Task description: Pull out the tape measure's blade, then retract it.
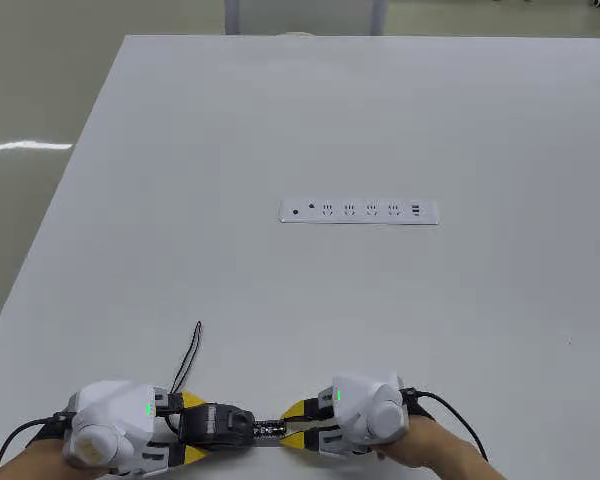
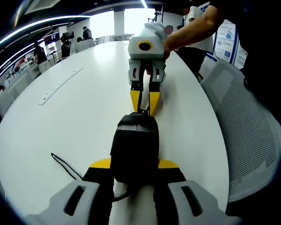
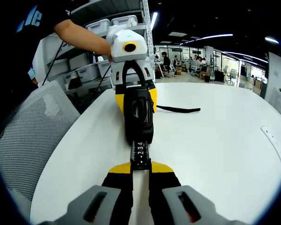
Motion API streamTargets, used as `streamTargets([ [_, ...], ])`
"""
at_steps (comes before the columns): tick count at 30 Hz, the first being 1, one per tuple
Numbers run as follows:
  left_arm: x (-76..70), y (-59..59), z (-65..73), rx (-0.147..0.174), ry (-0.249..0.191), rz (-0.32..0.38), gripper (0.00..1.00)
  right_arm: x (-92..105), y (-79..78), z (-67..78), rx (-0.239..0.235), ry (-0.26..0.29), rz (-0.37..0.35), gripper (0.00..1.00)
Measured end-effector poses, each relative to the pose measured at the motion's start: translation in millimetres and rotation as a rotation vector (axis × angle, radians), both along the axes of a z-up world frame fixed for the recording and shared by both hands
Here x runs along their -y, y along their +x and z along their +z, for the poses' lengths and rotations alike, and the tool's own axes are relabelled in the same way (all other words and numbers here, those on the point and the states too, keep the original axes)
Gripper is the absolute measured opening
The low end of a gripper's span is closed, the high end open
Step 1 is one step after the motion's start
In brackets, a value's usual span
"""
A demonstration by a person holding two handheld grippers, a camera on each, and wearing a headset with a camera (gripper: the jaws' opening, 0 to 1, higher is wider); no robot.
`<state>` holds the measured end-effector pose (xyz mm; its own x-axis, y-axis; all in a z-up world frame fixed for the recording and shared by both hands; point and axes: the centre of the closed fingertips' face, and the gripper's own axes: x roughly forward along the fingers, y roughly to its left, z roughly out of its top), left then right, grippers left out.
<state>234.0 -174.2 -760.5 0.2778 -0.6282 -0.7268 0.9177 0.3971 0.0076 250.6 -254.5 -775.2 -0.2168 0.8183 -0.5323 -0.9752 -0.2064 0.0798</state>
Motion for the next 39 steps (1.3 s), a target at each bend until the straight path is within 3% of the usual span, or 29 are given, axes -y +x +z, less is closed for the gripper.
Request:
streamTargets([
  [39, 1.1, 0.0, -0.4, -0.005, 0.002, -0.005, 0.28, 27.3, 4.7, -0.5, -0.024, -0.005, -0.032, 0.09],
])
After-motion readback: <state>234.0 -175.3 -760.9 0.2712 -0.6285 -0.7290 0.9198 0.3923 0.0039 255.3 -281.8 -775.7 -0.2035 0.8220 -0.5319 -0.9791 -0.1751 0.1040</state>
